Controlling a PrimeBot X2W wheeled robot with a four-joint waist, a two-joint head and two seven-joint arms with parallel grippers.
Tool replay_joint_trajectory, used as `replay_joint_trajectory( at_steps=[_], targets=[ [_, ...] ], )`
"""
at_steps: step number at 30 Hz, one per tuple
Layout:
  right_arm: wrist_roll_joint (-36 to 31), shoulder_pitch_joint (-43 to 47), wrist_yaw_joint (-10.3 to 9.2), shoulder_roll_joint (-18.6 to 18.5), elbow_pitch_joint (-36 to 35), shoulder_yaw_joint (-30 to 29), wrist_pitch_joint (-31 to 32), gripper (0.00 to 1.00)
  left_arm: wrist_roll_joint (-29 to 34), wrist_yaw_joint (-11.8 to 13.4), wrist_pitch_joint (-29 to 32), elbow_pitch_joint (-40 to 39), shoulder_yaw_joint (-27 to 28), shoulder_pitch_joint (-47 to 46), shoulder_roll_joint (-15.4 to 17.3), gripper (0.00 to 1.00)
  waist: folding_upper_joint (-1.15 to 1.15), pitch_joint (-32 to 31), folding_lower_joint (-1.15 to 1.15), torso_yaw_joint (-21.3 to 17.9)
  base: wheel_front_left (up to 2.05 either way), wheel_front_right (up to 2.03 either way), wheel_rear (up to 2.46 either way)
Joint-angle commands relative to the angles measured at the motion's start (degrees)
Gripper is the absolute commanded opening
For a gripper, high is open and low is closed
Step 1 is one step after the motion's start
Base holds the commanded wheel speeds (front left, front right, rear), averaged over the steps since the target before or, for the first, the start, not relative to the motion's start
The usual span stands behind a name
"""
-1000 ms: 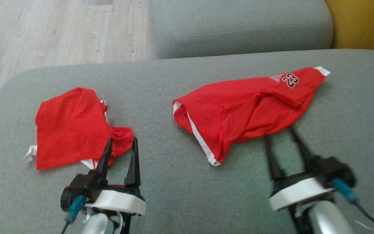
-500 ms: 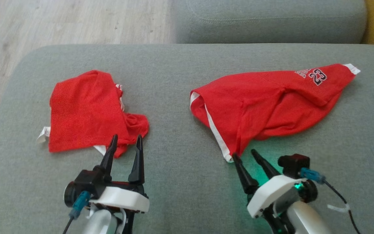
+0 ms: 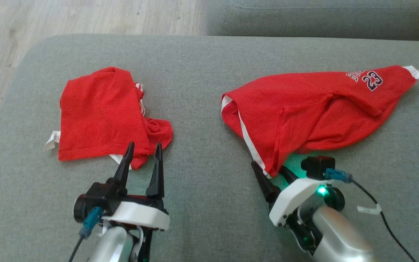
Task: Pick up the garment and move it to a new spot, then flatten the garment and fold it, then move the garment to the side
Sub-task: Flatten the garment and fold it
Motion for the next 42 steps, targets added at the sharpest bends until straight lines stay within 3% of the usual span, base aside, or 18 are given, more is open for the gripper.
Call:
replay_joint_trajectory(
  at_steps=[1, 2, 3, 4, 9, 14, 18, 23, 31, 36, 42],
  targets=[
    [1.3, -1.9, -0.04, 0.2, 0.4, 2.0, -0.8, 1.00, -0.1, 0.2, -0.5, -2.0, 1.3, -2.8, 0.1, 1.00, 0.00, 0.5, -0.01, 0.2, 0.00, 0.00, 0.00],
    [1.7, -2.4, -0.04, 0.2, 1.1, 2.5, -1.1, 0.67, -0.1, 0.2, -0.5, -2.0, 1.3, -2.9, 0.1, 1.00, 0.00, 0.6, -0.01, 0.2, 0.00, 0.00, 0.00],
    [2.1, -2.9, -0.04, 0.2, 1.7, 3.0, -1.5, 0.04, -0.1, 0.3, -0.5, -2.0, 1.3, -3.0, 0.1, 1.00, 0.00, 0.7, -0.01, 0.2, 0.00, 0.00, 0.00],
    [2.5, -3.3, -0.04, 0.2, 2.2, 3.5, -2.1, 0.00, -0.1, 0.3, -0.5, -1.9, 1.4, -3.1, 0.1, 1.00, 0.00, 0.8, -0.01, 0.1, 0.00, 0.00, 0.00],
    [3.1, -4.4, -0.04, 0.2, 4.4, 3.4, -6.3, 0.00, 0.2, 0.5, -0.5, -1.6, 2.5, -3.0, 0.1, 1.00, 0.00, 0.1, -0.01, -1.5, 0.00, 0.00, 0.00],
    [0.5, -4.2, -0.04, -0.1, 6.5, -1.0, -9.2, 0.00, 0.3, 0.4, -0.5, -1.8, 3.8, -2.1, 0.1, 1.00, 0.00, -1.7, -0.01, -5.1, 0.00, 0.00, 0.00],
    [-1.7, -3.0, -0.04, -3.1, 5.2, -5.6, -9.8, 0.00, 0.1, 0.4, -0.5, -2.1, 4.3, -1.3, 0.1, 1.00, 0.00, -2.9, -0.01, -8.0, 0.00, 0.00, 0.00],
    [-3.6, -1.4, -0.04, -7.4, 2.1, -11.4, -8.4, 0.00, -0.3, 0.6, -0.5, -2.5, 4.3, -0.7, 0.1, 1.00, 0.00, -3.9, -0.01, -10.8, 0.00, 0.00, 0.00],
    [-11.0, 2.6, -0.04, -12.6, -4.6, -26.7, -0.4, 0.00, -0.3, 0.5, -0.5, -2.4, 3.8, -0.7, 0.1, 1.00, 0.00, -4.1, -0.01, -13.7, 0.00, 0.00, 0.00],
    [-16.4, 4.6, -0.04, -10.4, -11.3, -32.9, 4.1, 0.00, -0.6, 0.5, -0.5, -2.3, 3.4, -0.9, 0.1, 1.00, 0.00, -3.9, -0.01, -13.6, 0.00, 0.00, 0.00],
    [-18.7, 6.3, -0.04, -6.3, -24.0, -32.4, 7.9, 0.00, -0.9, 0.4, -0.5, -1.6, 3.1, -0.8, 0.1, 1.00, 0.00, -4.6, -0.01, -12.6, 0.00, 0.00, 0.00]
  ],
)
